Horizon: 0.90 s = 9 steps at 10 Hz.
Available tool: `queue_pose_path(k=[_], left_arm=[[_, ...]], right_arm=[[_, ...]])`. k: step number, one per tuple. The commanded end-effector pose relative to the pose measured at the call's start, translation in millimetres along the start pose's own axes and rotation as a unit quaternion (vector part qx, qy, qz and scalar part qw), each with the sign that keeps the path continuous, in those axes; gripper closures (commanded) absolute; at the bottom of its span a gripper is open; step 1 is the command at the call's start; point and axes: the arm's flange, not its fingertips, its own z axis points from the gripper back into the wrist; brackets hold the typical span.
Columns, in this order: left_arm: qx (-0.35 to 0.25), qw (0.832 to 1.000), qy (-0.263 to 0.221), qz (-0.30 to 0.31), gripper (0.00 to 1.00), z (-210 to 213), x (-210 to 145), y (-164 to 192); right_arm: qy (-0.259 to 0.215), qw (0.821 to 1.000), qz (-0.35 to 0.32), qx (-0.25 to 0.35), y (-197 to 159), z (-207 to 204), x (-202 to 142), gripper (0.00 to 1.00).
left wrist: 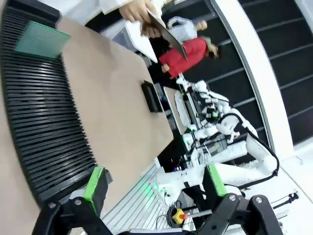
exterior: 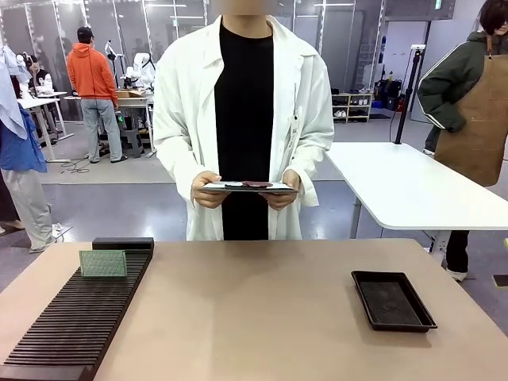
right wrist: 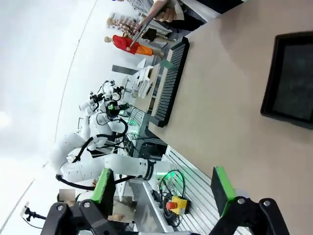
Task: Inspect the PCB.
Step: Pick up the Blank PCB and present it to the human.
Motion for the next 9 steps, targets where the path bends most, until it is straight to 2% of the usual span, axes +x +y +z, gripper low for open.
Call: queue_pose_path(k=[1, 3, 4, 9], left_arm=[[0.008, 1.0, -0.008, -0.007, 0.0, 0, -9, 2], [0.017, 1.0, -0.014, -0.018, 0.0, -4, -4, -1], [0.011, 1.0, -0.014, 0.001, 0.0, 11, -6, 7], [0.011, 1.0, -0.014, 0.001, 0.0, 11, -6, 7]], right_arm=[[-0.005, 1.0, -0.025, -0.011, 1, -21, -31, 0.0], [-0.014, 0.999, -0.036, -0.02, -7, -25, -32, 0.0], [-0.006, 1.0, -0.017, -0.008, -8, 5, -3, 0.0], [-0.006, 1.0, -0.017, -0.008, -8, 5, -3, 0.0]])
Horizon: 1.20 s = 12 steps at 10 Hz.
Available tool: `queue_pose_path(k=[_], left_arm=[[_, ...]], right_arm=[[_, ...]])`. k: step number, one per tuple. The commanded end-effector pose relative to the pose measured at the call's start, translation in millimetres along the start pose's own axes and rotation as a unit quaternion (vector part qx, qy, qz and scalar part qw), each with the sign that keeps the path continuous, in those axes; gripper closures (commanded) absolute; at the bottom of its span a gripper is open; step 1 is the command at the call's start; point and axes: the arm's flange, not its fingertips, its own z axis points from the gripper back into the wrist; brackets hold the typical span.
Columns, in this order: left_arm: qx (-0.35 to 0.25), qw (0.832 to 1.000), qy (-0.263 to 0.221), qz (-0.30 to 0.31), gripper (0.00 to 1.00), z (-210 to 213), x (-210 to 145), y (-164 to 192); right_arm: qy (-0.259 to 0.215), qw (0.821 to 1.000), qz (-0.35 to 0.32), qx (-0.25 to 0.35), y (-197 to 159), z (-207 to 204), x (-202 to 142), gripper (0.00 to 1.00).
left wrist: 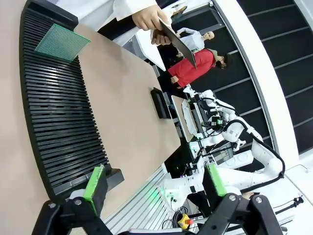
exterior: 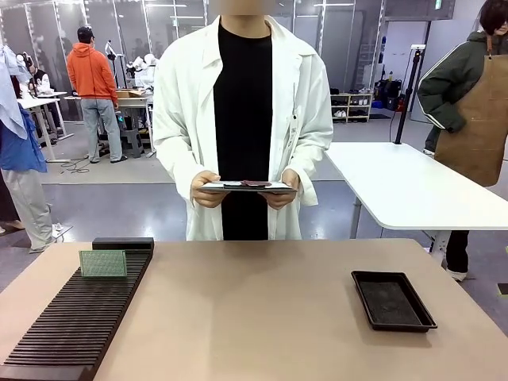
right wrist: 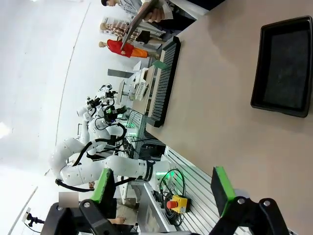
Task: Inspect the PCB.
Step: Pick up the Blank PCB and present it to the human.
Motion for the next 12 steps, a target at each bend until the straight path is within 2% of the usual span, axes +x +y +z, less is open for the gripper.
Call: queue_pose_path(k=[1, 3, 4, 5, 7, 9, 10, 12], left_arm=[[0.0, 1.0, 0.0, 0.0, 0.0, 0, 0, 0], [0.099, 0.992, 0.02, -0.078, 0.0, -5, 15, -38], [0.144, 0.98, 0.037, -0.133, 0.0, -9, 30, -63], [0.198, 0.96, 0.061, -0.188, 0.0, -18, 44, -86], [0.306, 0.892, 0.129, -0.307, 0.0, -55, 71, -127], [0.33, 0.847, 0.159, -0.386, 0.0, -96, 97, -164], [0.361, 0.812, 0.184, -0.419, 0.0, -116, 106, -171], [0.326, 0.783, 0.228, -0.477, 0.0, -159, 119, -178]], right_arm=[[-0.003, 1.0, 0.007, 0.004, 3, 0, 0, 0.0], [-0.003, 1.0, 0.007, 0.004, 3, 0, 0, 0.0], [-0.003, 1.0, 0.007, 0.004, 3, 0, 0, 0.0], [-0.003, 1.0, 0.007, 0.004, 3, 0, 0, 0.0], [-0.003, 1.0, 0.007, 0.004, 3, 0, 0, 0.0], [-0.003, 1.0, 0.007, 0.004, 3, 0, 0, 0.0], [-0.003, 1.0, 0.007, 0.004, 3, 0, 0, 0.0], [-0.003, 1.0, 0.007, 0.004, 3, 0, 0, 0.0]])
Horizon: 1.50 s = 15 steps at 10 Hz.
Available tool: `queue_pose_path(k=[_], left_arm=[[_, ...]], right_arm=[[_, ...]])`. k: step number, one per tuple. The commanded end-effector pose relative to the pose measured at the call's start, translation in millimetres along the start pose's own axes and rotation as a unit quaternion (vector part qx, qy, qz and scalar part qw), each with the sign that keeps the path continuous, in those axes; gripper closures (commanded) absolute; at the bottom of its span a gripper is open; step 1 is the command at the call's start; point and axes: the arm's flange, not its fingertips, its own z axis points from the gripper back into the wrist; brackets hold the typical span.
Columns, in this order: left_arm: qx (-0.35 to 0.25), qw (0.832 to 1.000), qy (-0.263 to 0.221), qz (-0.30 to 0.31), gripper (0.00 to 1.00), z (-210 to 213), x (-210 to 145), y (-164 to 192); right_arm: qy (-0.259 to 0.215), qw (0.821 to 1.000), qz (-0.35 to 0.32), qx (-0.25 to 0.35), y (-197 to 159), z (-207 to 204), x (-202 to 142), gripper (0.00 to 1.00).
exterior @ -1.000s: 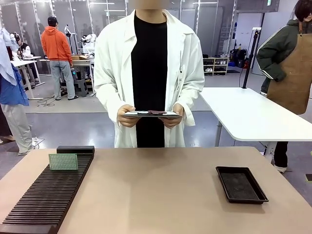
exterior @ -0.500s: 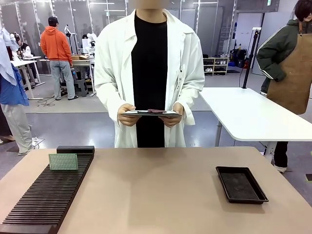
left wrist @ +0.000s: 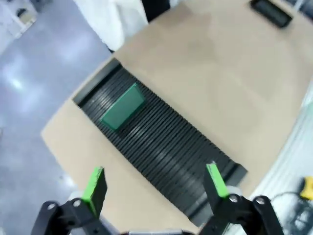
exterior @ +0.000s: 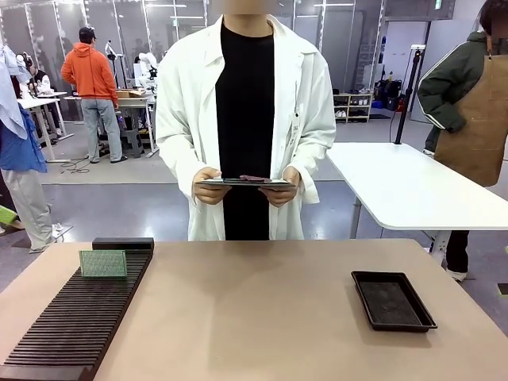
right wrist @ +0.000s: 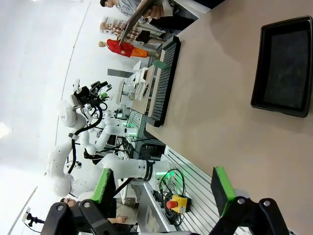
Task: Inspect the PCB.
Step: Pick up the Blank PCB and present it to the human.
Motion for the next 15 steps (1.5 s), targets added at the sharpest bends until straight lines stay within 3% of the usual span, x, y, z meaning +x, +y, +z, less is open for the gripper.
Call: queue_pose_path(k=[1, 2, 4, 5, 8, 9, 10, 12, 14, 15], left_arm=[[0.007, 0.998, 0.027, -0.054, 0.0, -22, 16, 11], [0.003, 0.997, 0.037, -0.063, 0.0, -31, 24, 9], [-0.018, 0.999, 0.037, -0.016, 0.0, -35, 34, 1], [-0.009, 0.997, 0.036, -0.064, 0.0, -39, 26, -2], [-0.017, 0.998, 0.036, -0.054, 0.0, -42, 28, -1], [-0.012, 0.98, 0.1, -0.173, 0.0, -49, 33, -9], [-0.003, 0.961, 0.163, -0.223, 0.0, -61, 40, 1], [-0.054, 0.917, 0.236, -0.318, 0.0, -88, 60, 30], [-0.116, 0.878, 0.251, -0.391, 0.0, -124, 80, 64], [-0.139, 0.869, 0.247, -0.406, 0.0, -142, 88, 78]], right_arm=[[-0.004, 1.0, 0.006, 0.005, 2, 1, 0, 0.0], [-0.004, 1.0, 0.006, 0.005, 2, 1, 0, 0.0], [-0.004, 1.0, 0.006, 0.005, 2, 1, 0, 0.0], [-0.004, 1.0, 0.006, 0.005, 2, 1, 0, 0.0], [-0.004, 1.0, 0.006, 0.005, 2, 1, 0, 0.0], [-0.004, 1.0, 0.006, 0.005, 2, 1, 0, 0.0], [-0.004, 1.0, 0.006, 0.005, 2, 1, 0, 0.0], [-0.004, 1.0, 0.006, 0.005, 2, 1, 0, 0.0], [-0.004, 1.0, 0.006, 0.005, 2, 1, 0, 0.0], [-0.004, 1.0, 0.006, 0.005, 2, 1, 0, 0.0]])
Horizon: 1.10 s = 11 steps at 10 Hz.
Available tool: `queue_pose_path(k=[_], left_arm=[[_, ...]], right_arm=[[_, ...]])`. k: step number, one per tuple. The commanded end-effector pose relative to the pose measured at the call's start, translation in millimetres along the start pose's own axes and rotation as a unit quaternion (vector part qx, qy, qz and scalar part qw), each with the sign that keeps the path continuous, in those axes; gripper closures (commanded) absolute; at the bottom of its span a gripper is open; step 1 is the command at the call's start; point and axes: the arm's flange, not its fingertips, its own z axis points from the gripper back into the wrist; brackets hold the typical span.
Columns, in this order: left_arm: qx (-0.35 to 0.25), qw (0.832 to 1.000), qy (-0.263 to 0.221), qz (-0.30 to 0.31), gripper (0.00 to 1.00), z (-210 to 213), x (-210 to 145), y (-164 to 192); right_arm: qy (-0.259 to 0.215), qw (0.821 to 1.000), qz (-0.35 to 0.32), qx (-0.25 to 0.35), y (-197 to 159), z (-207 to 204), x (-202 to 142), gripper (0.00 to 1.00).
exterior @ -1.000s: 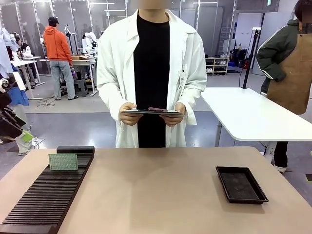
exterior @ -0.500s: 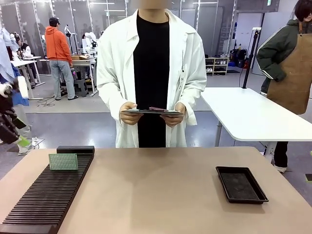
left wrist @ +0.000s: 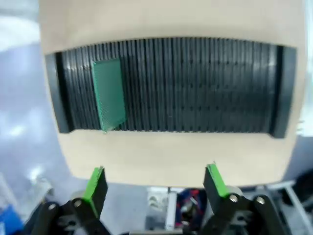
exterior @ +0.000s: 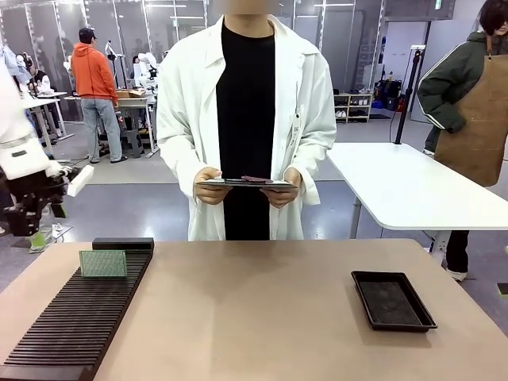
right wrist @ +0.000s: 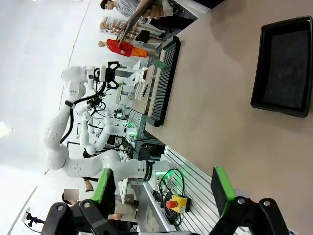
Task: Inspect the PCB.
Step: Pick up the Blank PCB and present it to the human.
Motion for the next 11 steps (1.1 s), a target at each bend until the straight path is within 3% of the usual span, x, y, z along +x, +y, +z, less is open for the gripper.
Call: queue_pose_path(k=[1, 5, 6, 8, 11], left_arm=[[-0.048, 0.998, -0.017, -0.036, 0.0, -5, -9, 46], [-0.119, 0.992, -0.042, 0.003, 0.0, -63, -17, 104], [-0.119, 0.992, -0.036, 0.015, 0.0, -77, -19, 112], [-0.123, 0.989, -0.076, 0.017, 0.0, -97, -20, 124], [-0.152, 0.985, -0.066, 0.045, 0.0, -131, -18, 129]], right_arm=[[-0.004, 1.0, 0.005, 0.006, 1, 1, 0, 0.0], [-0.004, 1.0, 0.005, 0.006, 1, 1, 0, 0.0], [-0.004, 1.0, 0.005, 0.006, 1, 1, 0, 0.0], [-0.004, 1.0, 0.005, 0.006, 1, 1, 0, 0.0], [-0.004, 1.0, 0.005, 0.006, 1, 1, 0, 0.0]])
